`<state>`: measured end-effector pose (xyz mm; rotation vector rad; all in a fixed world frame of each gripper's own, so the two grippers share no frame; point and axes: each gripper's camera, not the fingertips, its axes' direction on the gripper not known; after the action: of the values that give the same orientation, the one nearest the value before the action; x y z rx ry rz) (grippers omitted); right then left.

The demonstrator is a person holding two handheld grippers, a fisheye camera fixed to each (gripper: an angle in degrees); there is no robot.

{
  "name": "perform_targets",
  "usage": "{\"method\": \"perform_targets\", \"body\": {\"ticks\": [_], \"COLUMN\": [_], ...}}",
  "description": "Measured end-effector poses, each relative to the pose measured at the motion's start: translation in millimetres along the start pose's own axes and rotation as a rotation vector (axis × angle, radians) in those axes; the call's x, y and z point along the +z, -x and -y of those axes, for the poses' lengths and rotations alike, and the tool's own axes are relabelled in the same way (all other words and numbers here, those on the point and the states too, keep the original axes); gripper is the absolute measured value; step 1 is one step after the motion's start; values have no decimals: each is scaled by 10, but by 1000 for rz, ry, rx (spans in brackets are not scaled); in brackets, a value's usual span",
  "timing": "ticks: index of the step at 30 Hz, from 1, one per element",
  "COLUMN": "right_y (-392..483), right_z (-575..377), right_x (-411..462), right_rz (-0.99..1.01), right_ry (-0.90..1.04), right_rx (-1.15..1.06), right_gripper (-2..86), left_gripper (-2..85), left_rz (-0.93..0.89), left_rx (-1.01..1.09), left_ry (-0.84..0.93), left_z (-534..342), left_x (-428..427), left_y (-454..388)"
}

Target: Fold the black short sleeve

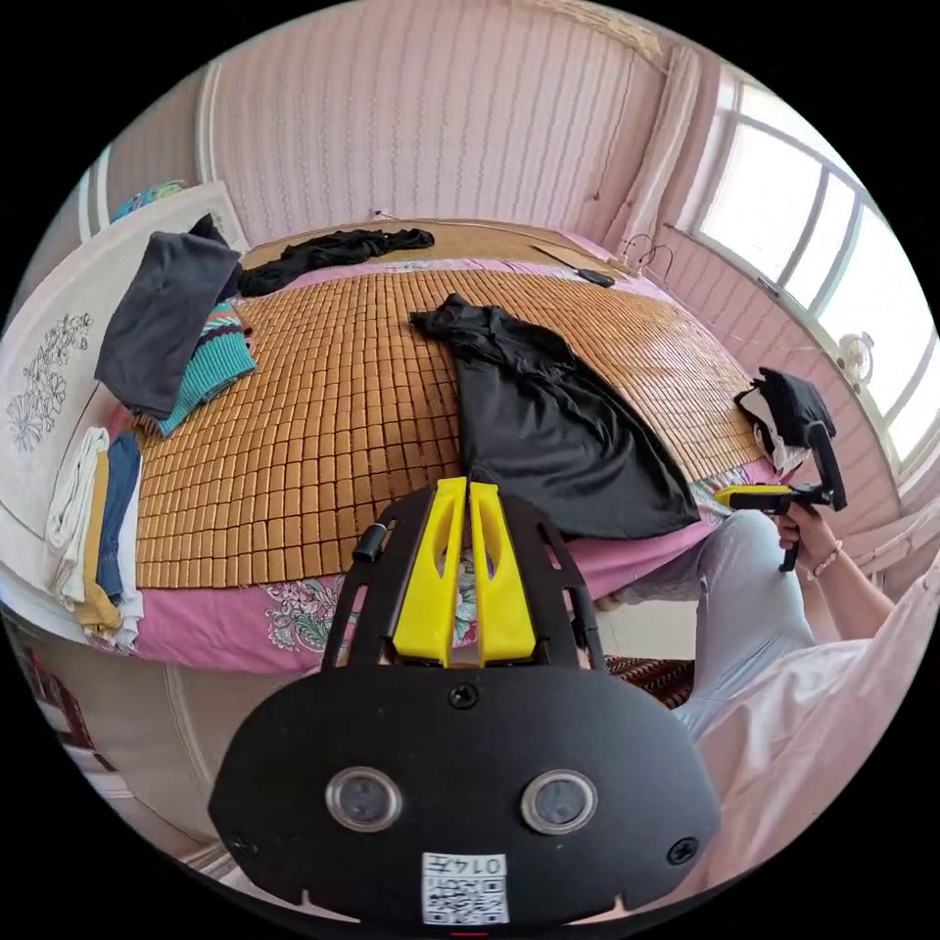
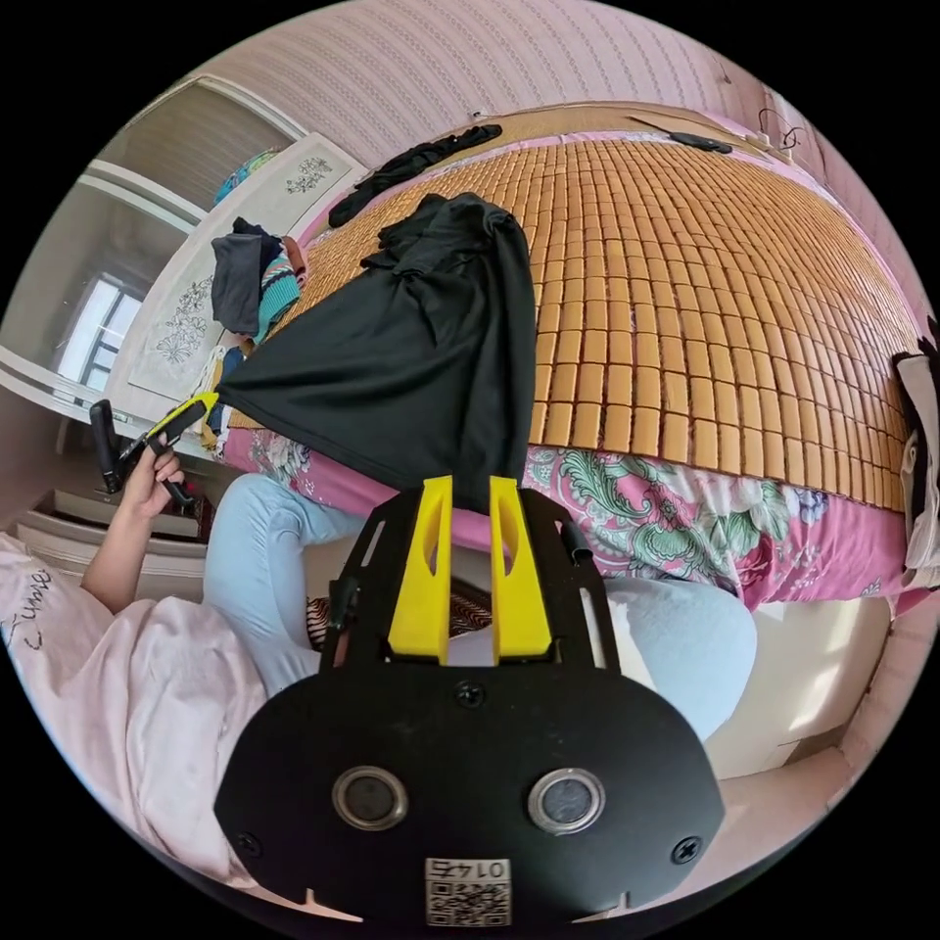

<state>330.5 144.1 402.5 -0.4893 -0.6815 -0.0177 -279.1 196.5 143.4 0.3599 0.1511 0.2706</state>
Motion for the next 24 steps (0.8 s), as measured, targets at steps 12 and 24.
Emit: {"method": "perform_targets", "body": {"ticks": [12, 24], "right_y": [140, 231], "right_z": [288, 346], "right_x": [291, 345], "right_rz": [-87, 114], "right_ry": [156, 142], "right_rx": [5, -12], "right_gripper": [106, 101], "left_gripper": [-10, -10], "left_rz": [39, -93], "left_rx": [-277, -696], "left_ry": [-20, -22], "left_z": [-143, -530], "left_x": [87, 414], "left_y": [946, 2066]}}
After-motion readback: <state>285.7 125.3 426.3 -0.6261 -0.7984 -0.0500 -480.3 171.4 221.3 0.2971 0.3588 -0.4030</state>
